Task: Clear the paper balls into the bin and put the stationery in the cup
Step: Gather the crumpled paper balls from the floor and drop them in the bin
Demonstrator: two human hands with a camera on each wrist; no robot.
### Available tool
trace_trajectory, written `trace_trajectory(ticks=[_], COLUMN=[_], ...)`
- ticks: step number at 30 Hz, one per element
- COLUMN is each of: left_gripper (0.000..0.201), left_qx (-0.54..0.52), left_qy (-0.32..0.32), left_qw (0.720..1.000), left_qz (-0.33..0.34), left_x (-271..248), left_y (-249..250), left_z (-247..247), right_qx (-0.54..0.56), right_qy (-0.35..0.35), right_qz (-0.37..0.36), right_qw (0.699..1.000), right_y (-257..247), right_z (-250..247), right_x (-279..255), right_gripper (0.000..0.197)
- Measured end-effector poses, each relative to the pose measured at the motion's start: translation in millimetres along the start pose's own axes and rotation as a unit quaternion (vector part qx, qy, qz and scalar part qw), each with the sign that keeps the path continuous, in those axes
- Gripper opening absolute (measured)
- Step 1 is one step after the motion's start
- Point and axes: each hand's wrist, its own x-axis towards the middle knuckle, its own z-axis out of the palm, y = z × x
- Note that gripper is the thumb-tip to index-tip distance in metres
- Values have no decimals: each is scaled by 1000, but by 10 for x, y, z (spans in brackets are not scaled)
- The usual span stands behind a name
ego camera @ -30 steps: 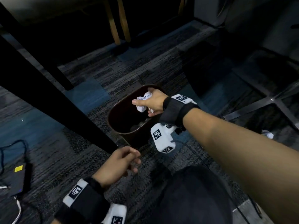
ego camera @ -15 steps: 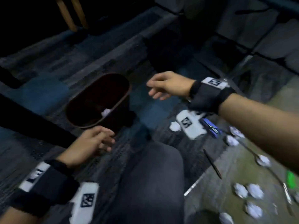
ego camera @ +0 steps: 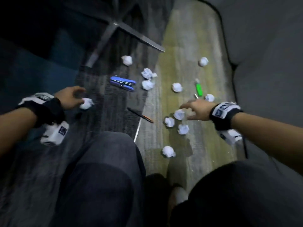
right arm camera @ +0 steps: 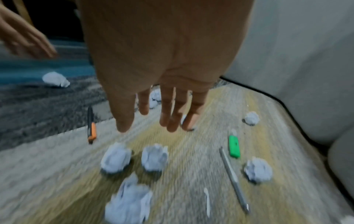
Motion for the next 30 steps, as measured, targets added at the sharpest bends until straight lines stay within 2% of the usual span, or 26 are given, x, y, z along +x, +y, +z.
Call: trace_trajectory(ticks=[2,4,7,9,11,13,15,16,18,20,22,24,26,30], left_gripper=[62,68,39,34,34,30,22,17,8,19,21,25,37,57], left_qx=[130,185,211,218,213,201,207,211,212,226,281,339,349,340], left_qy=[-9,-24,5,-20,-45,-72,-90,-98,-107,-112,-120,-127,-131,-133], left_qw=[991,982,977,976,975,973,966,962,956,947,928,905,897,902], left_qz=[-2,2,-3,8,43,92,126,142,174,197,215,222,237,232], left_x=[288,561,571,511,444,391,354,330,304,240,168,93,69,108], left_y=[-174,-442,-251,-14,231,554,931,1125,1503,1864,2170,2374,2518,2596], left_z=[327,650,737,683,584,429,277,228,228,371,615,966,1348,2047], right_qx=[8,28,54,47,12,14,75,109,151,143,96,53,50,109], right_qy=[18,25,9,-17,-50,-66,-29,9,99,154,156,123,109,125], right_qz=[-24,-58,-135,-186,-195,-200,-207,-198,-137,-57,25,72,86,52], right_qw=[1000,998,989,981,980,977,975,974,974,976,983,988,989,985], right_y=[-14,-135,-433,-615,-709,-720,-656,-594,-395,-175,-7,78,120,266], right_z=[348,632,1007,1246,1419,1468,1414,1356,1250,1192,1213,1276,1342,1383], right_x=[-4,-9,-82,-97,-55,-16,-11,-21,-52,-79,-47,22,102,177], right_gripper=[60,63,67,70,68,54,39,33,22,24,43,63,63,55])
